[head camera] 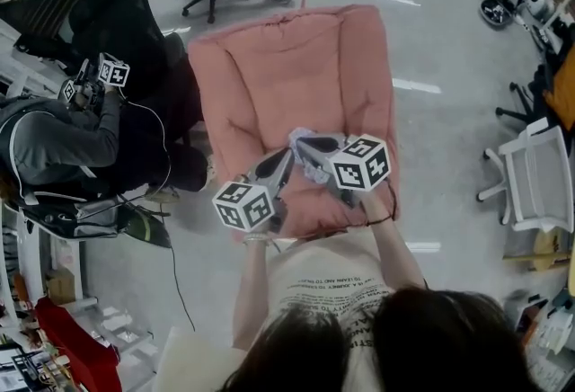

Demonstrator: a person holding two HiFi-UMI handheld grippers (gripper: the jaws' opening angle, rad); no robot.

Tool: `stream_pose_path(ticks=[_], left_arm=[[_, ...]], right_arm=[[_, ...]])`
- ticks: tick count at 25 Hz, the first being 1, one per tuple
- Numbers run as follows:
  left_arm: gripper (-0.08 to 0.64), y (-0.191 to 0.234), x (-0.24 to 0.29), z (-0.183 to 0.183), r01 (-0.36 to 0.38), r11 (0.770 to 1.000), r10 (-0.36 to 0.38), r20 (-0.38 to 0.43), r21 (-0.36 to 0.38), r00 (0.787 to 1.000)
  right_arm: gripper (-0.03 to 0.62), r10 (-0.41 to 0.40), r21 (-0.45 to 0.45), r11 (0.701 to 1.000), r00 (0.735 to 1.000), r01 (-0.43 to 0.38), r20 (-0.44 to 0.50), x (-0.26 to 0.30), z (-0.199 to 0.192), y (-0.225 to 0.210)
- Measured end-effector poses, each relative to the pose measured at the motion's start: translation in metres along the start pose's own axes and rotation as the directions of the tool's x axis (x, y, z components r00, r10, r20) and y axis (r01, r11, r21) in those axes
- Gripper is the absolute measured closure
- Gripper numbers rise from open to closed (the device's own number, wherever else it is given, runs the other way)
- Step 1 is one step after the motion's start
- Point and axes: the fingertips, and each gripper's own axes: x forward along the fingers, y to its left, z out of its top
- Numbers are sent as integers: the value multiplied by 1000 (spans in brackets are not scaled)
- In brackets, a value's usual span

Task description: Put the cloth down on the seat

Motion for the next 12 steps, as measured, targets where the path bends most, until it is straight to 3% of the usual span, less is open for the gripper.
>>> stream_pose_path(ticks=[12], left_arm=[[555, -1, 1, -2, 11, 1000, -11, 6, 16, 1000]], right_arm=[[591, 55, -28, 998, 998, -54, 16, 1, -1, 7]])
